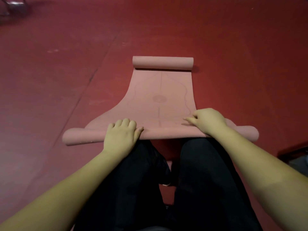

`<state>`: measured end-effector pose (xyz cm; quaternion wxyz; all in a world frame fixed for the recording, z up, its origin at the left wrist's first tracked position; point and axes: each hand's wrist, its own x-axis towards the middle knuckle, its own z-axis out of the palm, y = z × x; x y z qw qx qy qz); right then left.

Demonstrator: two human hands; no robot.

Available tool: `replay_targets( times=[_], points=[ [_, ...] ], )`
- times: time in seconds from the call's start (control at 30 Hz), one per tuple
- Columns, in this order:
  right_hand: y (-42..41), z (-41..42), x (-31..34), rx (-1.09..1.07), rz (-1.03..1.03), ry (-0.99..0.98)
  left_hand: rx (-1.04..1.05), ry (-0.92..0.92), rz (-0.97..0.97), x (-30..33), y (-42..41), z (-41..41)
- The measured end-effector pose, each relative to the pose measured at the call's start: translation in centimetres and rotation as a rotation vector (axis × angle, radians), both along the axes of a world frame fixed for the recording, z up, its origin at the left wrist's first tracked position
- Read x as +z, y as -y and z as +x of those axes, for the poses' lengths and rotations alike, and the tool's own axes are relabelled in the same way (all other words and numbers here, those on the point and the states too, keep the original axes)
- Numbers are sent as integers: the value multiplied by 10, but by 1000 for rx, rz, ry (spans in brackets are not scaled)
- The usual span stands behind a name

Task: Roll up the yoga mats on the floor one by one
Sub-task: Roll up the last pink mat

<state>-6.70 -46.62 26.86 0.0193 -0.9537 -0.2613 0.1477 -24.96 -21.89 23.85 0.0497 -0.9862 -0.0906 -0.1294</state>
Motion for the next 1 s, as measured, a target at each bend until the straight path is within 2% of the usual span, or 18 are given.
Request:
replay_targets(
  times=[0.1, 0.23, 0.4, 0.5, 0.77, 0.9, 1.0],
  points=[
    [9, -15, 3, -25, 185, 149, -11, -88, -116, 10, -7, 13],
    [28, -33, -1, 104, 239, 357, 100, -108, -209, 11, -7, 25],
    [37, -53, -19, 74, 293, 419, 144, -117, -118, 10, -5, 31],
    [28, -48, -20, 50, 241, 449, 167, -132, -200, 14, -2, 32],
    [11, -12, 13, 15, 61, 151, 208, -280, -233, 47, -6, 47],
    [16, -5, 26, -1, 31, -51, 94, -546, -155, 55, -10, 58],
    [15, -2, 24, -1, -25, -189, 36, -678, -145, 43, -15, 59]
  ],
)
